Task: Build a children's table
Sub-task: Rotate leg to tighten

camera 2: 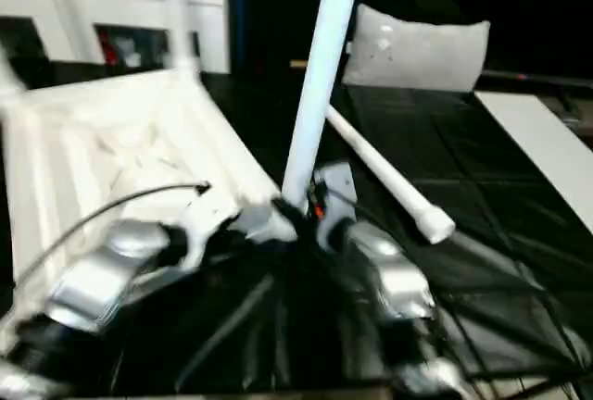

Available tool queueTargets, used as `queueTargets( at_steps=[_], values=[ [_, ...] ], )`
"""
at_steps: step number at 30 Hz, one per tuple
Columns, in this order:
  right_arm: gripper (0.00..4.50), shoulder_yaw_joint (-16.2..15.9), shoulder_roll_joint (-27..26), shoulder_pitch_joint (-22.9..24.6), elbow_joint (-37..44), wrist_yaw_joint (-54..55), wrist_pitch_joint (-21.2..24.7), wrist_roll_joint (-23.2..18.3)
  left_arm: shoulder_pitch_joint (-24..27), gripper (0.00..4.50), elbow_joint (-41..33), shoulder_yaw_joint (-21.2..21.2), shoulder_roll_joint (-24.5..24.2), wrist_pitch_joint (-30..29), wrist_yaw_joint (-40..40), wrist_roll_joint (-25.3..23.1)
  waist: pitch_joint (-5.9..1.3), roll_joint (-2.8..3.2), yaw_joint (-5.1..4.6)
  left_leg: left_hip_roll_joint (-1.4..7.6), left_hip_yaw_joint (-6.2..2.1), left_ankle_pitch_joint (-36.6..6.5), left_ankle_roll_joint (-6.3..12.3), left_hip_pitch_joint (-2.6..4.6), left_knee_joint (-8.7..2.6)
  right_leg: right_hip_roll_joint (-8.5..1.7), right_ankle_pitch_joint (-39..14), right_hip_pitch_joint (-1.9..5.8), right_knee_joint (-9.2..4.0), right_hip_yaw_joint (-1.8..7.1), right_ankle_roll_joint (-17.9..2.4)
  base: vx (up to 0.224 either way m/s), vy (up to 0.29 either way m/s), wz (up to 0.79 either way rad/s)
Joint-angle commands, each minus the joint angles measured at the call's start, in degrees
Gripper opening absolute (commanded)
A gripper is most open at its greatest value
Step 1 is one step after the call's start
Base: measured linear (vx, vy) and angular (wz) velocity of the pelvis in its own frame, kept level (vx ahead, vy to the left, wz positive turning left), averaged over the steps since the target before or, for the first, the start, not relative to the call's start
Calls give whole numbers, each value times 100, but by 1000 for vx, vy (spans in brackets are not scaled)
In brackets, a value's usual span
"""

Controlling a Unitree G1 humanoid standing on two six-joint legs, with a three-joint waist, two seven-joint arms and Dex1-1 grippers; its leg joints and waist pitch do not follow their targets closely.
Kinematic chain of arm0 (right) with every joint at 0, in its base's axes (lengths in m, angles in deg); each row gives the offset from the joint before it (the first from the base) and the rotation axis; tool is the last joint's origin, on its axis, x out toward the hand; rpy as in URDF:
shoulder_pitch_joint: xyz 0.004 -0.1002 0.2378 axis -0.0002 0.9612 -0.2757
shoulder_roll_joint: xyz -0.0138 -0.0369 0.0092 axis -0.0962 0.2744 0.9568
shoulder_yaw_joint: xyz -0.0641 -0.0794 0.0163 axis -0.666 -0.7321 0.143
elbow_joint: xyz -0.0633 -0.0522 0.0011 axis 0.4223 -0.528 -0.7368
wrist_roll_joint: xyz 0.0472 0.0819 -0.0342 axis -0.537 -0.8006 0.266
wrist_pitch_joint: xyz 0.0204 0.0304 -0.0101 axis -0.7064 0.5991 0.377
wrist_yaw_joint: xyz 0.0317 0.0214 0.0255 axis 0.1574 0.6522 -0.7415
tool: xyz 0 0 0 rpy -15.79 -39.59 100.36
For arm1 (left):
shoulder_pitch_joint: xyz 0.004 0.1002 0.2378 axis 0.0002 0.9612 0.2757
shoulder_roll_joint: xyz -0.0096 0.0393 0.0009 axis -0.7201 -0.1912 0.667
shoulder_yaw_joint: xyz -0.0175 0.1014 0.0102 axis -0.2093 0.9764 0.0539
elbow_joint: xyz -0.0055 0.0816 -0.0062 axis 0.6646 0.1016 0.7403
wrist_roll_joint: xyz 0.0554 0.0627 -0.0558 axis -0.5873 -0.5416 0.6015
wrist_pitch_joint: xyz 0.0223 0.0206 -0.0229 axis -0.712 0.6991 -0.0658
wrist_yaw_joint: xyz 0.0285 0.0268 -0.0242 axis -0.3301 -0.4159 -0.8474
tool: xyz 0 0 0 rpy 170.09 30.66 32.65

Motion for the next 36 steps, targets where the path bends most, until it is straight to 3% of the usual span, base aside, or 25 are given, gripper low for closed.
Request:
queueTargets(
  at_steps=[1, 4, 5, 10, 11, 13, 16, 18, 20, 22, 27, 28, 31, 36],
  values=[
    [259, -228, -246, 54, -628, 311, 221, 102, -344, 0, -782, 233, 470, 202, -30, 335, -271, 59, 43, 227, -148, -1791, -213, 11, -458, -416, -2265, 173, -565, 197, -739, 0, 0, 0],
    [259, -229, -332, 21, -713, 290, 109, 157, -370, 0, -783, 292, 422, 293, 46, 226, -303, 45, 53, 224, -122, -1607, -98, 5, -436, -400, -1854, 189, -535, 208, -777, 0, 0, 0],
    [292, -217, -351, 35, -699, 253, 93, 181, -377, 0, -768, 315, 353, 321, 49, 169, -299, 52, 58, 228, -119, -1552, -60, -5, -441, -392, -1727, 189, -525, 208, -812, 0, 0, 0],
    [335, -120, -347, 104, -574, 231, 47, 175, -323, 0, -661, 334, -203, 478, -162, -75, -325, 82, 65, 242, -101, -1336, -32, 3, -437, -396, -1323, 215, -486, 213, -956, 0, 0, 0],
    [339, -167, -268, 127, -518, 147, -77, 232, -312, 0, -599, 346, -354, 584, -254, -147, -326, 114, 92, 251, -85, -1308, -48, 30, -425, -390, -1214, 191, -493, 220, -1013, 0, 0, 0],
    [374, -189, -209, 137, -493, 146, -181, 249, -304, 0, -558, 359, -451, 663, -309, -184, -325, 111, 123, 260, -88, -1200, -60, 17, -444, -370, -960, 214, -455, 205, -1043, 0, 0, 0],
    [383, -285, 195, 294, -145, -356, -434, 234, -271, 0, -355, 359, -792, 1004, -558, -163, -309, 110, 179, 259, -83, -1307, -119, 38, -450, -376, -1103, 217, -470, 201, -1007, 0, 0, 0],
    [417, -310, 435, 420, 131, -783, -483, 175, -269, 0, -261, 357, -947, 1174, -691, -94, -311, 116, 208, 271, -69, -1342, -116, 65, -447, -370, -1084, 198, -476, 212, -993, 0, 0, 0],
    [423, -370, 818, 620, 553, -1465, -515, 35, -261, 0, -143, 338, -1098, 1407, -946, 15, -325, 109, 305, 278, -63, -1197, -33, 61, -446, -372, -843, 235, -459, 208, -1007, 0, 0, 0],
    [444, -398, 1080, 734, 792, -1852, -519, -54, -248, 0, -84, 345, -1197, 1588, -1170, 86, -321, 116, 337, 279, -61, -1038, 21, 56, -447, -373, -588, 243, -435, 203, -1063, 0, 0, 0],
    [444, -414, 1849, 815, 1154, -2813, -622, -294, -235, 0, 152, 527, -1599, 2353, -2023, 203, -316, 101, 370, 279, -56, -1152, 78, 67, -436, -400, -858, 252, -463, 205, -1080, 0, 0, 0],
    [444, -434, 1968, 792, 1163, -2966, -654, -310, -239, 0, 189, 572, -1674, 2476, -2193, 224, -307, 123, 386, 284, -57, -1194, 62, 74, -441, -399, -957, 236, -469, 206, -1086, 0, 0, 0],
    [444, -514, 2216, 703, 1119, -3314, -807, -198, -260, 0, 287, 676, -1823, 2773, -2574, 295, -295, 109, 425, 290, -53, -1334, 22, 95, -449, -399, -1202, 211, -487, 200, -1063, 0, 0, 0],
    [444, -878, 2529, 535, 1041, -3908, -1107, 37, -361, 0, 482, 838, -1924, 3219, -3018, 290, -311, 113, 458, 307, -45, -1326, -10, 124, -450, -409, -1008, 208, -459, 181, -1159, 0, 0, 0]
  ],
)
